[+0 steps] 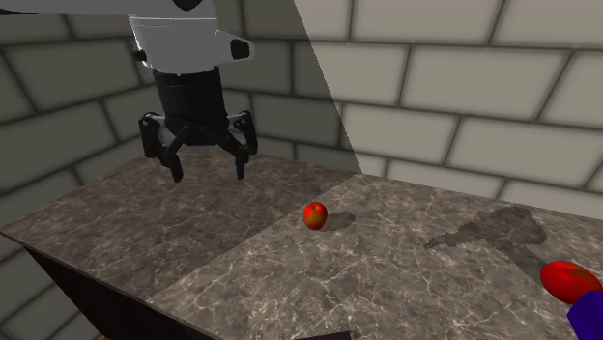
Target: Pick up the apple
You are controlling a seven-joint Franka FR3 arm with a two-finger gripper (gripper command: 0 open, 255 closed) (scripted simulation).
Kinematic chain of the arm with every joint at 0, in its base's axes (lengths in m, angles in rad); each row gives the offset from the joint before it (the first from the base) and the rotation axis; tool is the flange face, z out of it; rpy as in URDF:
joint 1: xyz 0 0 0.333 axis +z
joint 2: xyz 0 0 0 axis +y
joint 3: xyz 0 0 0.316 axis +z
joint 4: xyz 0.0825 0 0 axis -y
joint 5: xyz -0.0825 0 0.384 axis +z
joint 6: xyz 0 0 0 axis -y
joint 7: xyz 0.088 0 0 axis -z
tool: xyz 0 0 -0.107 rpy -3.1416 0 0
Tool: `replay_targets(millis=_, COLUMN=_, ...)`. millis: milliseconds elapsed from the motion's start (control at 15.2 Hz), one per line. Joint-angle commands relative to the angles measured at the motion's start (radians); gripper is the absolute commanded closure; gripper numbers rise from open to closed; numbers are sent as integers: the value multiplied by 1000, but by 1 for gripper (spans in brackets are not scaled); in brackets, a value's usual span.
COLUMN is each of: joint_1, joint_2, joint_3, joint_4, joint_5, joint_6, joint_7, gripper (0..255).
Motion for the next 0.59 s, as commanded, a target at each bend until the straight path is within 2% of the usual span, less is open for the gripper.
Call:
replay_targets(millis=0, joint_1=0, joint_2=0, joint_3=0, joint_4=0, joint_5=0, joint_6=0, joint_7=0, gripper=0)
replay_targets(millis=528, joint_1=-25, joint_2=181, joint_3=-92, joint_4=-46, joint_5=-43, joint_6=225, joint_7=-104, gripper=0)
